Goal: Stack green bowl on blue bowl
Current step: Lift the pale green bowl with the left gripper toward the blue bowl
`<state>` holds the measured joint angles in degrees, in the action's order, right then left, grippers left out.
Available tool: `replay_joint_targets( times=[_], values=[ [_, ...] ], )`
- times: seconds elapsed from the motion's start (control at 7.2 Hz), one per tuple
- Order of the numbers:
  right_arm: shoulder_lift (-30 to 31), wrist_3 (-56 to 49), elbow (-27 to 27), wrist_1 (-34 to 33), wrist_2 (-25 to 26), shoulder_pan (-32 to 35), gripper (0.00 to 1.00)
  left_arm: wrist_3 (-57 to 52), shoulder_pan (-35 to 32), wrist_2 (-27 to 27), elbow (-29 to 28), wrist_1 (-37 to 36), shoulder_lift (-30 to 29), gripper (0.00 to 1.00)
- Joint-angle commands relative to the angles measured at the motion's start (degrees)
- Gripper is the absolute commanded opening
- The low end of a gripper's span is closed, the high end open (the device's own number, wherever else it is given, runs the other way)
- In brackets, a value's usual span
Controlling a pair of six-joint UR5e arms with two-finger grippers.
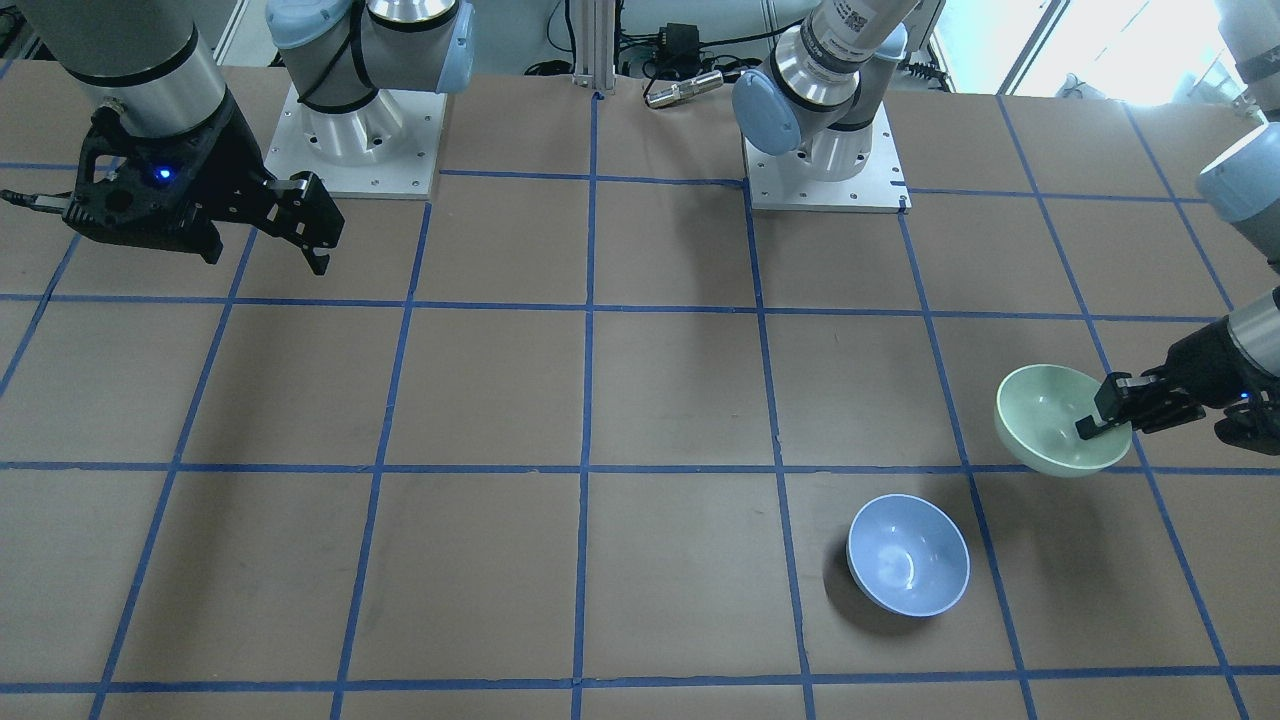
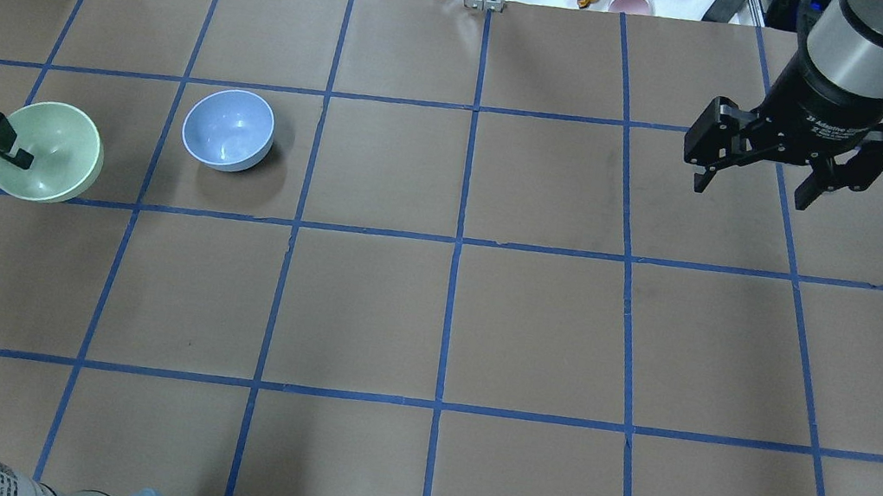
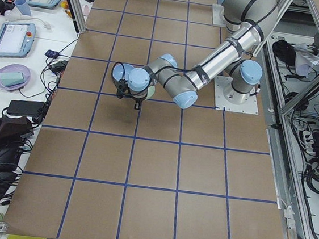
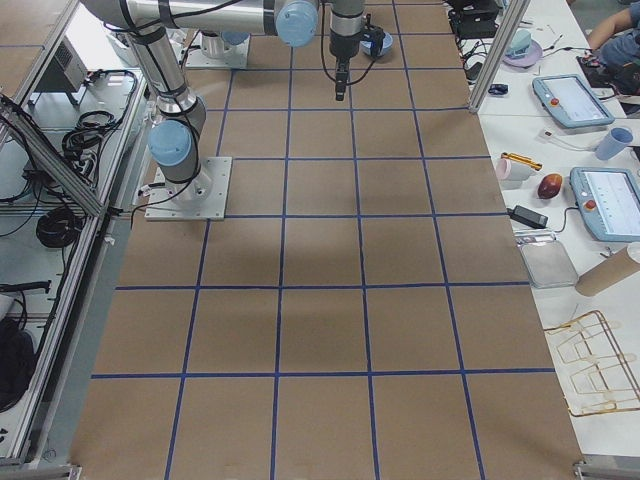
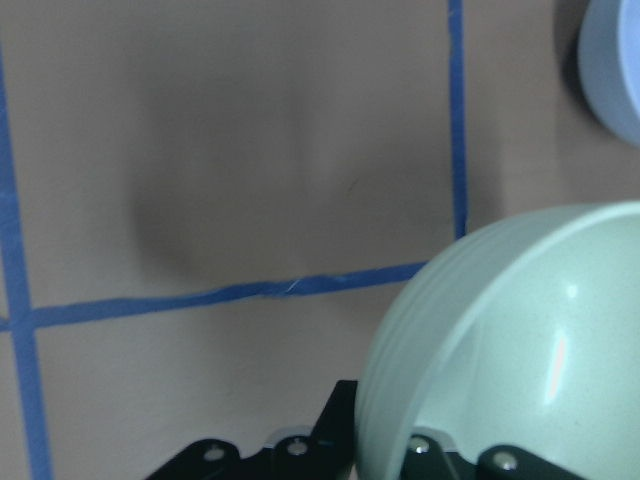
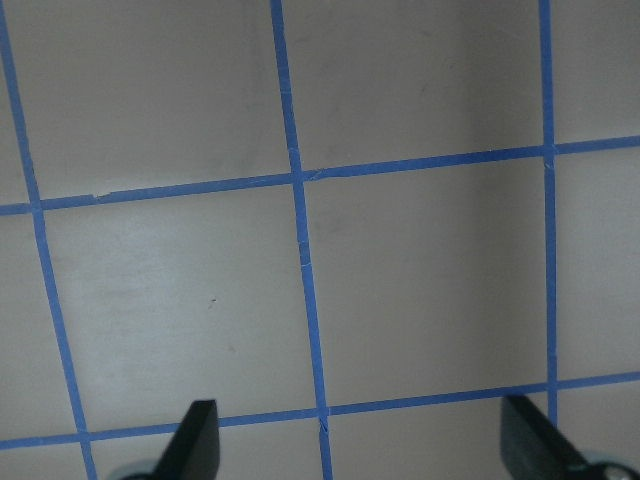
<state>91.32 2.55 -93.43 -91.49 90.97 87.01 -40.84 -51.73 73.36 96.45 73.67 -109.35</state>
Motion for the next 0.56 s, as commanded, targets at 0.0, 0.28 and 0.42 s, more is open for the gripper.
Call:
replay_joint_targets(
  times=[0.0, 0.28, 0.42],
  values=[
    [0.0, 0.0, 0.0, 0.0, 0.0, 0.0, 1.0, 10.0, -7.4, -2.8, -2.9, -0.5, -0.6, 0.02],
    [0.0, 0.0, 0.0, 0.0, 0.0, 0.0, 1.0, 15.4, -10.4, -6.6, -5.6, -1.0, -3.8, 0.03],
    [0.0, 0.0, 0.0, 0.0, -0.1, 0.0, 1.0, 16.0, -10.9, -7.5, -5.9, -3.5, -5.6, 0.03]
  ],
)
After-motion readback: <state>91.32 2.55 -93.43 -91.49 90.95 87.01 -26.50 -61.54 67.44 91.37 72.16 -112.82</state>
